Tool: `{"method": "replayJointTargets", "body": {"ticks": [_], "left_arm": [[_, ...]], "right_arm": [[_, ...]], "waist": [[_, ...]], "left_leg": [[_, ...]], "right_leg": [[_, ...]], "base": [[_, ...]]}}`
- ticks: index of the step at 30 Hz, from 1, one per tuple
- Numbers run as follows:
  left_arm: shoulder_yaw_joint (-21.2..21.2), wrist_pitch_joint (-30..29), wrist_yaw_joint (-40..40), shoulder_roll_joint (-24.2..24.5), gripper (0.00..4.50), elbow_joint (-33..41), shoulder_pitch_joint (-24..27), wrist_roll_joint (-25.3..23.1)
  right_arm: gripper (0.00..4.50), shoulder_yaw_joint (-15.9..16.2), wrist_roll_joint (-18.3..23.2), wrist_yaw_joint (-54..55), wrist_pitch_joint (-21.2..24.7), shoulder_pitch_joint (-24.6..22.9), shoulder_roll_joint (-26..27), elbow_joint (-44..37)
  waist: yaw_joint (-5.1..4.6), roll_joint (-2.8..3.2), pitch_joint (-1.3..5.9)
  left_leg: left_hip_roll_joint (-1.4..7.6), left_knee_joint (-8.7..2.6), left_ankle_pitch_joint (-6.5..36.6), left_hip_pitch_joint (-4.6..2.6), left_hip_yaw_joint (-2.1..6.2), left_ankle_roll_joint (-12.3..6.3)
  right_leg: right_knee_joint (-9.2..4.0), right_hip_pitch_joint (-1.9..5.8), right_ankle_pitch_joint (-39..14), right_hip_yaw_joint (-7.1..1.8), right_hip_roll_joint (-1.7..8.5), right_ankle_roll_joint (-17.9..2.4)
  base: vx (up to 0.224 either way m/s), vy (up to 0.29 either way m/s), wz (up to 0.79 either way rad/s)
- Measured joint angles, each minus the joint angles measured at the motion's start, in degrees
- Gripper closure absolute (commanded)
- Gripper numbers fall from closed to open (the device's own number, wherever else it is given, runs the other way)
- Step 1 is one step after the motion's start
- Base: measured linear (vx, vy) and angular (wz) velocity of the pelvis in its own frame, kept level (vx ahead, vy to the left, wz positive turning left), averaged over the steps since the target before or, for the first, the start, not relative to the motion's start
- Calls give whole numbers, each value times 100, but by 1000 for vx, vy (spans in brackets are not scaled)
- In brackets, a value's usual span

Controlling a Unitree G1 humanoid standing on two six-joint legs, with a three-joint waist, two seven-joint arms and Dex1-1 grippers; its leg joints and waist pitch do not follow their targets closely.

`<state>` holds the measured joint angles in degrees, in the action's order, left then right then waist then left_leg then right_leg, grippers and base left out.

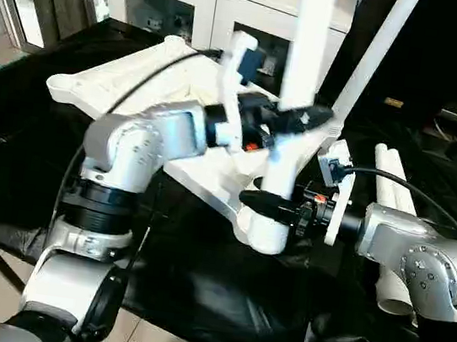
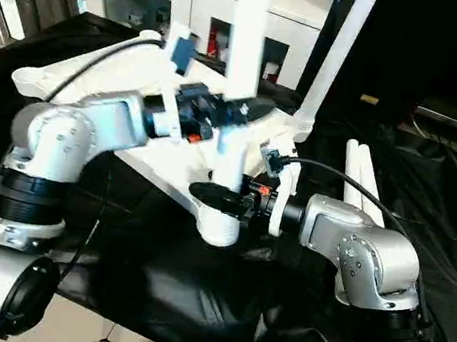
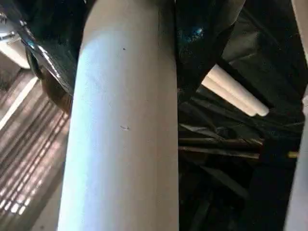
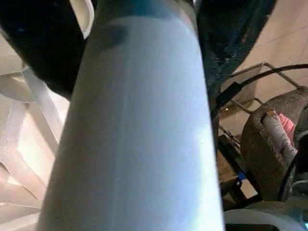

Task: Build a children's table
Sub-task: Pick table leg

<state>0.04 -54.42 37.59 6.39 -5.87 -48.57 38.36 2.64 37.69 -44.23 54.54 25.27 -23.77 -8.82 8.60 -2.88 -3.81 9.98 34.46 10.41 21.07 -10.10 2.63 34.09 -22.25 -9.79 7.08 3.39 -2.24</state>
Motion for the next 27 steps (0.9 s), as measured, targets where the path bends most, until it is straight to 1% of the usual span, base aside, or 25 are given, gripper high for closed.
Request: {"method": "replayJointTargets", "body": {"ticks": [9,13,17,21,27], "left_arm": [[-101,149,95,99,266,-1,0,-108],[-109,182,104,102,266,-1,0,-109],[-121,182,170,105,266,0,0,-109],[-233,182,210,116,266,0,1,-109],[-251,183,217,123,267,0,1,-109]], "right_arm": [[147,52,2,-66,158,0,-161,0],[147,119,-10,-59,159,0,-170,0],[147,121,-10,-55,159,0,-169,0],[147,121,-10,-49,158,1,-161,1],[147,121,-8,-19,158,1,-158,3]], "waist": [[-3,-20,2],[-6,-28,1],[-3,-34,1],[3,-39,2],[-1,-39,2]], "left_leg": [[0,0,0,0,0,0],[0,0,0,1,0,0],[0,0,0,1,0,0],[0,1,0,1,0,0],[0,1,0,0,0,0]], "right_leg": [[0,0,0,0,0,1],[0,0,0,0,0,0],[0,0,0,0,0,1],[0,0,0,0,0,0],[1,0,0,0,0,0]], "base": [[0,0,0],[0,0,0],[0,0,0],[0,0,0],[0,0,0]]}}
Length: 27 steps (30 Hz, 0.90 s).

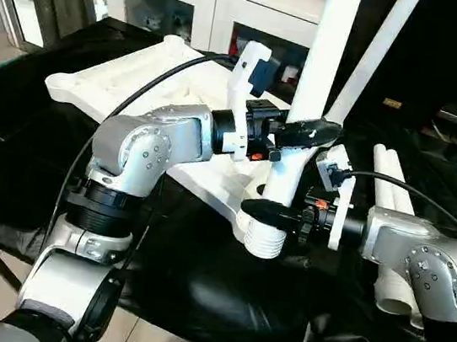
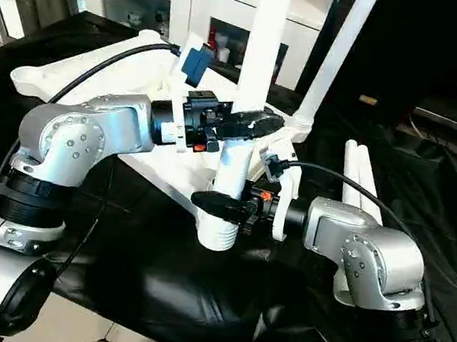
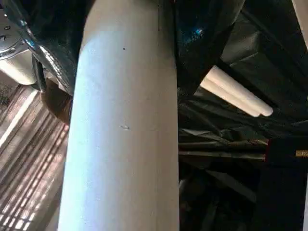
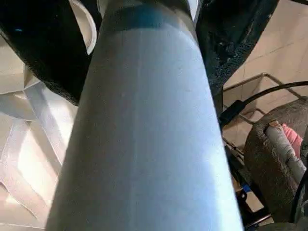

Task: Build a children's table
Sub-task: Pick table leg

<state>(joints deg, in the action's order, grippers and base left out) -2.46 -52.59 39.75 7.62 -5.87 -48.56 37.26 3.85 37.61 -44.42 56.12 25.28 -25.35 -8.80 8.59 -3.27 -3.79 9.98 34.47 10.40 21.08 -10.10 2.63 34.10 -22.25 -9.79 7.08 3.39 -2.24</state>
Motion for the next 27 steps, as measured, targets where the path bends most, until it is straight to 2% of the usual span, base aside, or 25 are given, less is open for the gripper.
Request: {"method": "replayJointTargets", "body": {"ticks": [3,5,8,9,15,21,23,27], "left_arm": [[0,1,1,7,267,0,0,0],[0,2,1,8,267,0,0,0],[0,16,0,17,267,0,0,-2],[0,18,0,18,267,0,0,-2],[-4,20,-2,27,267,-2,0,-3],[-29,34,6,61,267,-2,0,-16],[-43,84,3,44,211,-4,0,-70],[161,128,-31,-99,189,-22,0,25]], "right_arm": [[147,1,0,10,0,0,5,0],[174,2,1,11,0,0,5,0],[186,9,12,-3,0,0,12,0],[212,11,15,-7,0,0,13,0],[249,33,29,-34,0,1,15,-9],[256,48,22,-26,-9,5,51,-3],[256,49,9,-3,-39,5,63,8],[257,45,-13,146,-188,4,234,48]], "waist": [[-1,0,0],[-1,0,0],[1,0,0],[1,0,0],[0,0,0],[0,0,0],[3,0,0],[-4,3,1]], "left_leg": [[0,0,0,0,0,0],[0,0,0,0,0,0],[0,0,0,0,0,0],[0,0,0,0,0,0],[0,0,0,0,0,0],[0,0,0,0,0,0],[0,0,0,0,0,0],[0,0,0,-1,0,1]], "right_leg": [[0,0,0,0,0,0],[0,0,0,0,0,0],[0,0,0,0,0,0],[0,0,0,0,0,0],[0,0,0,0,0,0],[0,0,0,0,0,0],[0,0,0,0,0,0],[2,0,1,0,0,-2]], "base": [[0,0,0],[0,0,0],[0,0,0],[0,0,0],[0,0,0],[0,0,0],[0,0,0],[0,0,0]]}}
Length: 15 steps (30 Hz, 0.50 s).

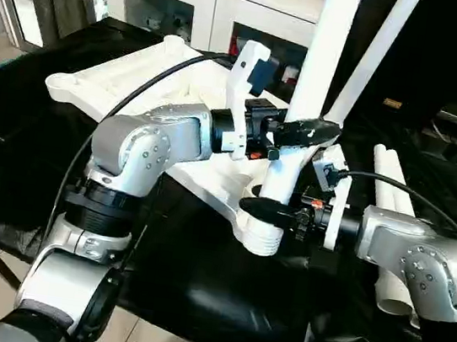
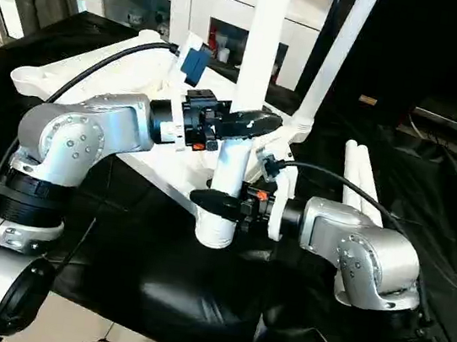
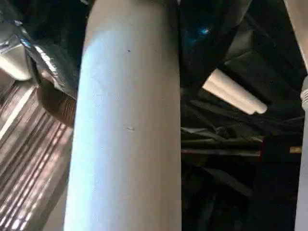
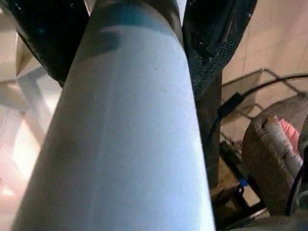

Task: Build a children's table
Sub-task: Pick table leg

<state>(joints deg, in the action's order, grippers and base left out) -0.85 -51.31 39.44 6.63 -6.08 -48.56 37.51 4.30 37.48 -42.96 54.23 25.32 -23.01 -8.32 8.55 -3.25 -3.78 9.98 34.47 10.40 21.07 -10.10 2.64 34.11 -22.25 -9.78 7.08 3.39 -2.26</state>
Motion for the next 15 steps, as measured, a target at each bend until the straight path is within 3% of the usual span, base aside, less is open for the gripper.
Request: {"method": "replayJointTargets", "body": {"ticks": [5,11,13,15], "left_arm": [[592,505,-228,-368,154,-126,0,278],[1519,1155,-693,-750,154,-295,12,742],[1620,1351,-758,-604,154,-322,98,674],[1366,1614,-671,-133,154,-267,345,169]], "right_arm": [[257,-248,20,343,-101,-22,347,7],[257,-610,100,825,-145,-244,653,-108],[257,-624,-10,1064,-283,-278,678,-107],[257,-668,-367,1383,-591,-284,652,-16]], "waist": [[-10,1,1],[-24,0,1],[-35,-2,0],[-56,-16,7]], "left_leg": [[0,0,0,0,0,0],[1,1,0,-3,0,0],[1,0,-2,-5,0,3],[1,-4,-4,-10,0,7]], "right_leg": [[0,2,2,0,0,-3],[0,4,2,0,0,-4],[1,4,2,0,0,-4],[2,4,1,0,0,-1]], "base": [[0,0,0],[0,0,0],[0,0,0],[0,0,0]]}}
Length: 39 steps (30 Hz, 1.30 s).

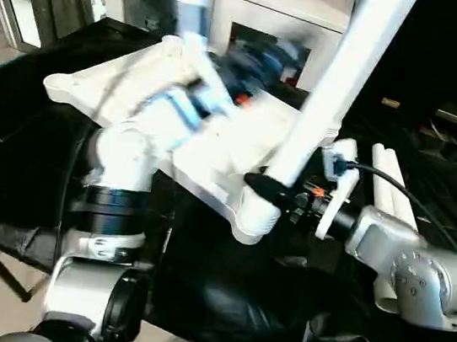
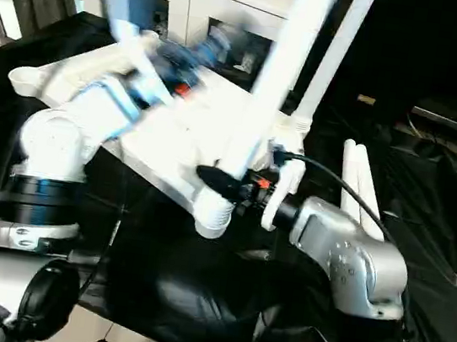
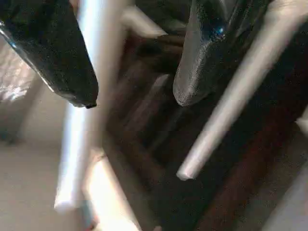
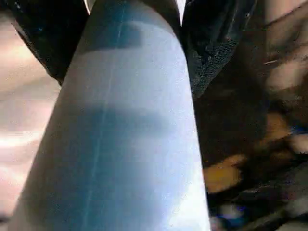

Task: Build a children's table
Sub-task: Pick table leg

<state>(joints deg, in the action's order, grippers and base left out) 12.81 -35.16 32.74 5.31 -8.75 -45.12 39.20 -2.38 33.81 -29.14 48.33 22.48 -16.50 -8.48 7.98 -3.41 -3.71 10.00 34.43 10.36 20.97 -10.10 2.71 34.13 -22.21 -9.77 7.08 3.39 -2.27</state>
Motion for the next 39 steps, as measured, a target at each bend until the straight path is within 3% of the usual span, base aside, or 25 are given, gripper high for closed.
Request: {"method": "replayJointTargets", "body": {"ticks": [2,3,5,7,12,18,27,35,36,39], "left_arm": [[-300,198,202,400,154,28,256,-471],[-733,360,531,885,154,86,457,-838],[-999,431,785,1078,154,90,590,-1135],[-1941,749,1401,1860,154,138,641,-1754],[-3505,1510,2680,2987,154,-234,738,-3146],[-4000,2288,2771,2750,154,-1283,440,-3966],[-4250,3447,2505,1953,154,-3178,-238,-4535],[-4343,3836,2252,1538,154,-4432,-588,-4807],[-4341,3938,2202,1472,188,-4658,-681,-4848],[-4299,4196,2302,1367,194,-5068,-875,-4916]], "right_arm": [[257,-164,-208,208,-149,-17,-6,122],[257,-233,-297,367,-245,-22,47,225],[258,-308,-372,500,-279,-41,56,314],[258,-288,-430,614,-354,-23,176,431],[258,-184,-599,688,-532,-23,190,671],[258,-43,-728,670,-554,-27,233,689],[258,26,-751,610,-557,-175,110,596],[258,28,-757,616,-556,-225,54,397],[258,25,-757,619,-556,-245,40,383],[258,26,-757,623,-552,-355,5,248]], "waist": [[9,-16,-6],[5,-29,-5],[25,-35,-8],[36,-83,-1],[26,-84,0],[46,-86,0],[22,-83,-1],[15,-56,-7],[15,-53,-9],[33,-46,-10]], "left_leg": [[1,-1,-1,1,0,2],[1,-5,-1,0,0,2],[-1,-4,-1,10,0,1],[3,-11,-2,4,-3,2],[-1,-12,-2,0,-8,4],[0,-10,-12,1,-8,20],[0,-10,-14,1,-8,23],[2,-9,-14,-4,-8,24],[2,-8,-14,-4,-8,24],[2,-7,-14,-3,-8,23]], "right_leg": [[0,-2,-1,0,-1,2],[-1,-2,-2,0,-1,4],[-5,-6,-2,-1,0,6],[1,-3,-8,-5,-1,12],[3,-2,-9,-18,1,14],[14,1,-7,-17,4,11],[20,1,-7,-18,5,10],[25,2,-7,-17,5,3],[25,3,-6,-17,5,2],[23,4,-6,-17,5,2]], "base": [[0,0,0],[0,0,0],[0,0,0],[0,0,0],[0,0,0],[0,0,0],[0,0,0],[0,0,0],[0,0,0],[0,0,0]]}}
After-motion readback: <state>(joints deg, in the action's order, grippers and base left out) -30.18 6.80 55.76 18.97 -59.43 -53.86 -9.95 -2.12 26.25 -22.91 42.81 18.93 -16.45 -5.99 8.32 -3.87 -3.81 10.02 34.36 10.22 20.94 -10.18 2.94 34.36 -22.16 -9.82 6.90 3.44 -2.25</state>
